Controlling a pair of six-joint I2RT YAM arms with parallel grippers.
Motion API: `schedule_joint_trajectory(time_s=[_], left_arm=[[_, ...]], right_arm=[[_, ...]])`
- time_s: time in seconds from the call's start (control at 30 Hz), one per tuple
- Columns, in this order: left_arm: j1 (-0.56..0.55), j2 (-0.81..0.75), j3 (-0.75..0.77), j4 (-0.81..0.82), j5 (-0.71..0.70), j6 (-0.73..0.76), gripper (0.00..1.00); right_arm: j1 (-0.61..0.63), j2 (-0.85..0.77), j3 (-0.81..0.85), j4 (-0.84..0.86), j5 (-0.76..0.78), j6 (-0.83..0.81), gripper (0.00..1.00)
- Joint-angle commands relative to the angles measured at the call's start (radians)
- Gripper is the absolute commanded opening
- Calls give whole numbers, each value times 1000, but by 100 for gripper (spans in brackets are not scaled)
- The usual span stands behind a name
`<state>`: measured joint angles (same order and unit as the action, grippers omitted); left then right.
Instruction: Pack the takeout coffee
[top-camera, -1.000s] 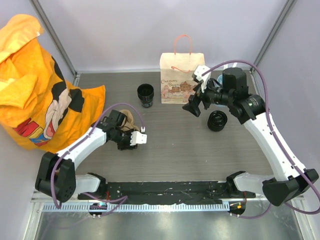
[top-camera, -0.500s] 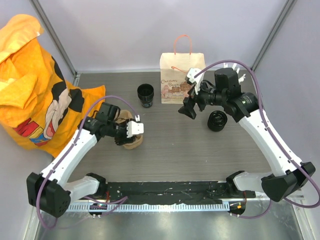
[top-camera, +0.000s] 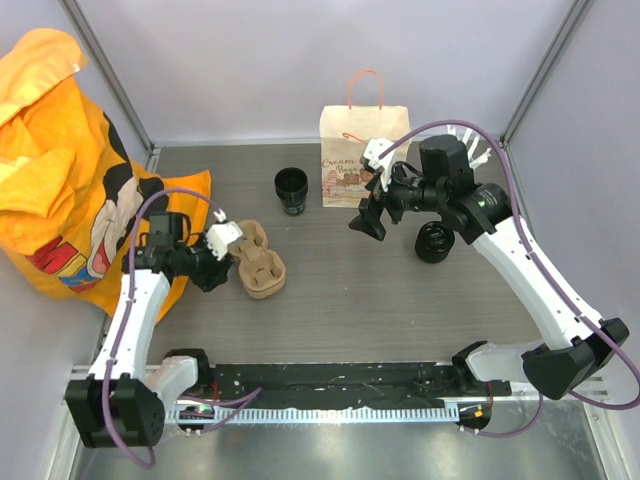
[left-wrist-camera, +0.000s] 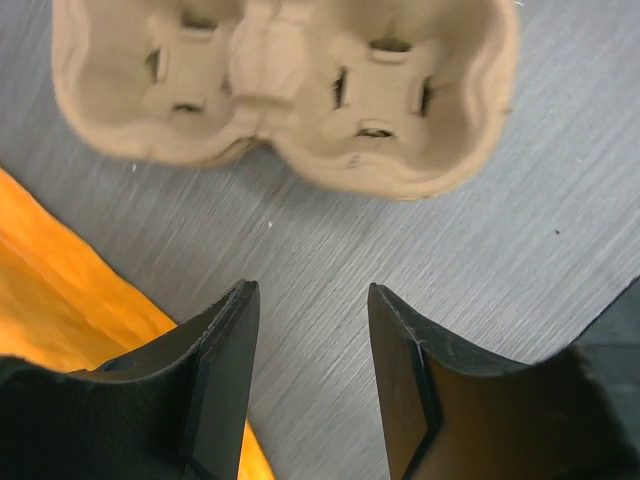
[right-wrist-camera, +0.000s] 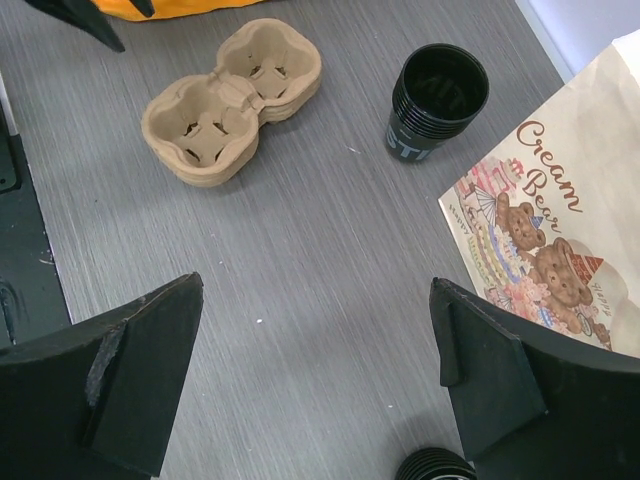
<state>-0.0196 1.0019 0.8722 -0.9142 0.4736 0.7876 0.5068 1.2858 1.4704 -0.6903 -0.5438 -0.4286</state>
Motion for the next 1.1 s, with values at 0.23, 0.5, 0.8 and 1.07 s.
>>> schedule_joint_trajectory(time_s=[0.23, 0.5, 0.8, 1.07], left_arm=[[199, 397, 197, -44, 404, -85, 50], [199, 508, 200, 119, 349, -212, 49], [196, 468, 129, 244, 183, -301, 52], [188, 518, 117, 316, 190, -347, 52]], right_arm=[[9, -13, 31, 25, 10, -15, 100], [9, -45, 11, 28, 33, -21, 100], [9, -25, 24, 29, 27, -15, 100], [7, -17, 31, 28, 21, -10, 100]])
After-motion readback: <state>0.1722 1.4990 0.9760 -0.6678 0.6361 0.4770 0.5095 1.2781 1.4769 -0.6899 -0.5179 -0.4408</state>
